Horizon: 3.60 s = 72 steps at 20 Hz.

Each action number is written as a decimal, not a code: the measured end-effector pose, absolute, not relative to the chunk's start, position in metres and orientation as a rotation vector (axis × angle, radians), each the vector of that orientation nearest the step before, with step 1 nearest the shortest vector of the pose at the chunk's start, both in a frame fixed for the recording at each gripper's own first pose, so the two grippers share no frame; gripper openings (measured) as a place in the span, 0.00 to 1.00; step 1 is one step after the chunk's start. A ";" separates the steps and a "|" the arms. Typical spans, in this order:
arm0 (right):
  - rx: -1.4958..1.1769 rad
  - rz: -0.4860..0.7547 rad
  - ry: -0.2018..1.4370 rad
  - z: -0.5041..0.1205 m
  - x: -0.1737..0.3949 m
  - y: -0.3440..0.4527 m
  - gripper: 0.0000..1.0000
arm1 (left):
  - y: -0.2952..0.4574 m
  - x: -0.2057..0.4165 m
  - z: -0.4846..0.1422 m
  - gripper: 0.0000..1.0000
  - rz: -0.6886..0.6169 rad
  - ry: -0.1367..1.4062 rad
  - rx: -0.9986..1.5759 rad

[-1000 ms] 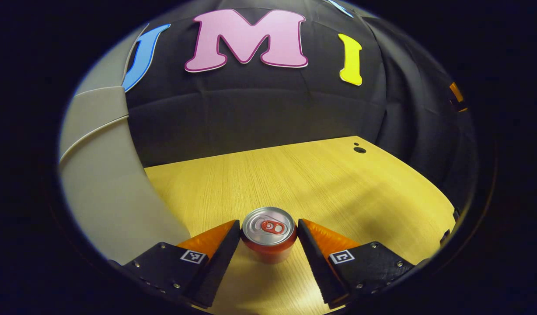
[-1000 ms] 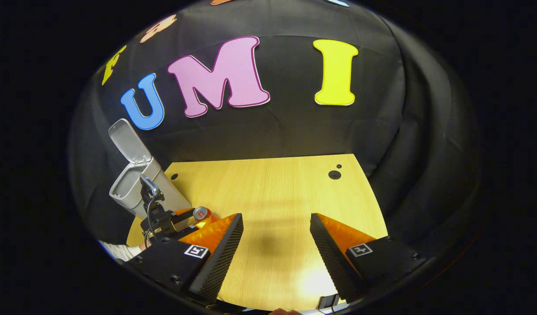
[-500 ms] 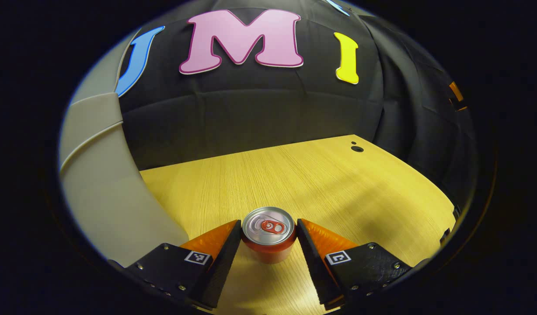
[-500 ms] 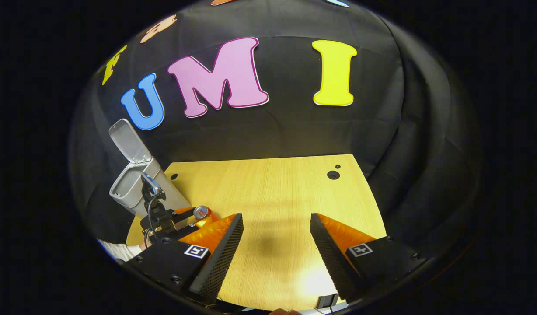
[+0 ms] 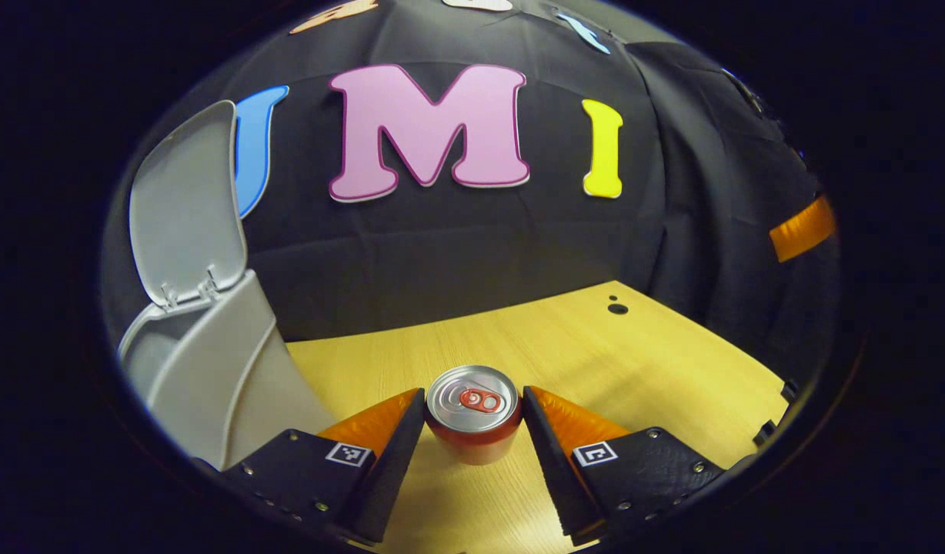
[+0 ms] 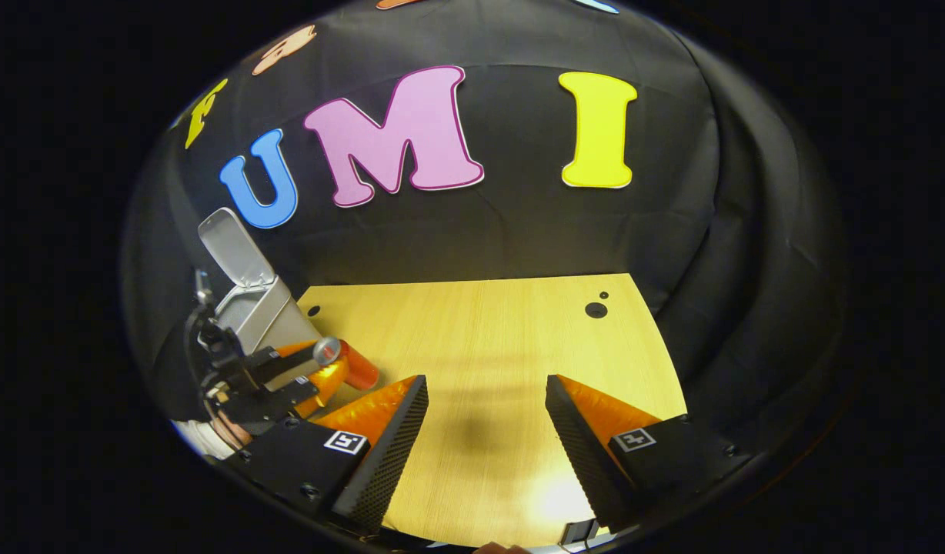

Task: Press the lid of the desktop garbage bin to open it, pick up the crumpled paper on the desktop and throw it into the bin, then pick up the pop can on the desktop and drop it into the bin, and finally close the garbage bin lid.

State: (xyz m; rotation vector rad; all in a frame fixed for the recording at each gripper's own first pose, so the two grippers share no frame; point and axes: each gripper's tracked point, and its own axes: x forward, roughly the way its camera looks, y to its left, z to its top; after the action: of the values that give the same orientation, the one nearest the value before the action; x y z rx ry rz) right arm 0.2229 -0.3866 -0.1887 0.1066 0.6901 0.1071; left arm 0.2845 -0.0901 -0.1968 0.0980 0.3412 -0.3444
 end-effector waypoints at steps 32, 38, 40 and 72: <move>0.086 0.202 0.663 -0.174 0.204 -0.342 0.99 | 0.171 0.281 -0.069 0.84 0.067 0.210 -0.016; 0.087 0.188 0.664 -0.174 0.199 -0.345 0.99 | 0.170 0.280 -0.054 0.84 0.073 0.165 0.020; 0.088 0.191 0.661 -0.173 0.198 -0.343 0.99 | 0.168 0.276 -0.041 0.84 0.063 0.137 0.048; 0.120 0.167 0.653 -0.176 0.183 -0.360 0.99 | 0.152 0.359 0.057 0.83 -0.080 0.145 0.006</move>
State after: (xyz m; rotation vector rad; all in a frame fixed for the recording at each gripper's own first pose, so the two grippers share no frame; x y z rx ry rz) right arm 0.1833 -0.3596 -0.1758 0.1202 0.6527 0.1665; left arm 0.3590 0.1521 0.0573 0.0056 0.1449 -0.0803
